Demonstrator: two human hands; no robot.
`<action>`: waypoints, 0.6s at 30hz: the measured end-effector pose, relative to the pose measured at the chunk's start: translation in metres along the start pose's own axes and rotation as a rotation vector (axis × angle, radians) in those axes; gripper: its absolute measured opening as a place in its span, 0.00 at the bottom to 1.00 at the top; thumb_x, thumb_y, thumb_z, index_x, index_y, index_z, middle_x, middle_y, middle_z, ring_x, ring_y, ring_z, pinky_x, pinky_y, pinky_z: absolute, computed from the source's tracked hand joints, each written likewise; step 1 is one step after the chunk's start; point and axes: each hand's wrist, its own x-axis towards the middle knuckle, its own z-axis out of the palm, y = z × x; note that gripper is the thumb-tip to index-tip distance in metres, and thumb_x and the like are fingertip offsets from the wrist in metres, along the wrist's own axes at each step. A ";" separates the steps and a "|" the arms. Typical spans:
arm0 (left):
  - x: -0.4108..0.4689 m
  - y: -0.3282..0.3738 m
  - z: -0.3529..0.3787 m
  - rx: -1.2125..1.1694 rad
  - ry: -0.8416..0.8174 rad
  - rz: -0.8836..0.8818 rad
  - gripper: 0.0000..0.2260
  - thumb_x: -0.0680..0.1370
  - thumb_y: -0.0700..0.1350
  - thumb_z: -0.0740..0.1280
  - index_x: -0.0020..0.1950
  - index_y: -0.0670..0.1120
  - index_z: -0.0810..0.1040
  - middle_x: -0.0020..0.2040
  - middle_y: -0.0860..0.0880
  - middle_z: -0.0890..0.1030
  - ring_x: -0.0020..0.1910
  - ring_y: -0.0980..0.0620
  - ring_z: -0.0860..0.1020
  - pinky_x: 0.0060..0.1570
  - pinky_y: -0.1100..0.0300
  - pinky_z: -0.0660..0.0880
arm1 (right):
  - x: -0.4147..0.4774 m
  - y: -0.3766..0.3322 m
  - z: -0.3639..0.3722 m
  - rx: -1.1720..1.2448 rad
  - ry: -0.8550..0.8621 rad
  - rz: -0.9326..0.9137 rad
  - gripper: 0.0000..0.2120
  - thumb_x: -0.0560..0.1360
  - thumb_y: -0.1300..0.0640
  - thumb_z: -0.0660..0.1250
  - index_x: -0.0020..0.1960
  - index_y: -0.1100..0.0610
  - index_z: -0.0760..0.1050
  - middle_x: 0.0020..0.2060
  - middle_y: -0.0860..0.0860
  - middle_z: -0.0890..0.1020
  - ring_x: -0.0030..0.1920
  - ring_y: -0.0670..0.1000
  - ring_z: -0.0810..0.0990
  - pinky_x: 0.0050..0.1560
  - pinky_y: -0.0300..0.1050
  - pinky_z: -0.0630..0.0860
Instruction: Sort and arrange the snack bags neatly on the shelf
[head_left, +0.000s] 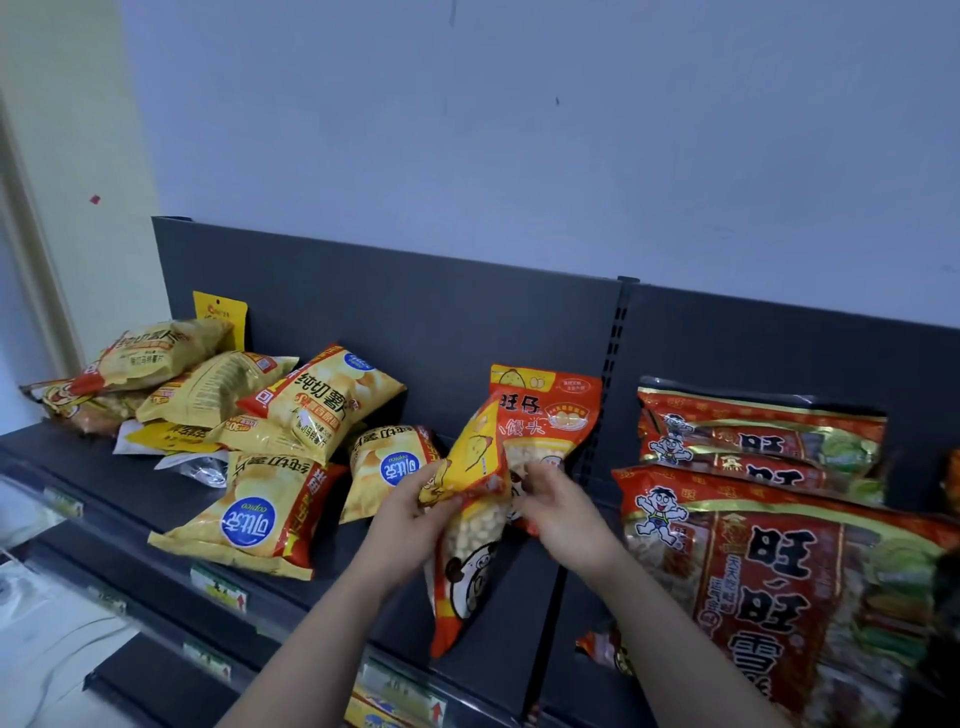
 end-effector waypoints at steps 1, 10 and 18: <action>0.001 0.000 -0.003 -0.027 -0.028 -0.014 0.11 0.78 0.37 0.67 0.55 0.52 0.78 0.48 0.52 0.86 0.47 0.53 0.84 0.45 0.63 0.79 | 0.004 0.012 0.004 -0.008 -0.053 0.052 0.14 0.78 0.56 0.65 0.64 0.49 0.71 0.58 0.39 0.79 0.59 0.40 0.77 0.60 0.36 0.72; 0.022 -0.029 -0.004 0.025 -0.163 -0.067 0.24 0.80 0.47 0.66 0.70 0.53 0.56 0.61 0.53 0.80 0.58 0.57 0.79 0.59 0.55 0.77 | 0.008 0.054 0.028 0.282 0.026 0.090 0.15 0.73 0.60 0.73 0.58 0.55 0.74 0.52 0.50 0.84 0.54 0.48 0.83 0.57 0.47 0.78; 0.069 -0.047 0.016 0.267 -0.377 0.012 0.36 0.75 0.46 0.73 0.71 0.61 0.51 0.58 0.64 0.74 0.54 0.71 0.75 0.48 0.77 0.70 | 0.027 0.067 0.037 0.071 0.518 0.085 0.12 0.74 0.56 0.71 0.54 0.55 0.71 0.46 0.47 0.77 0.47 0.45 0.77 0.41 0.30 0.72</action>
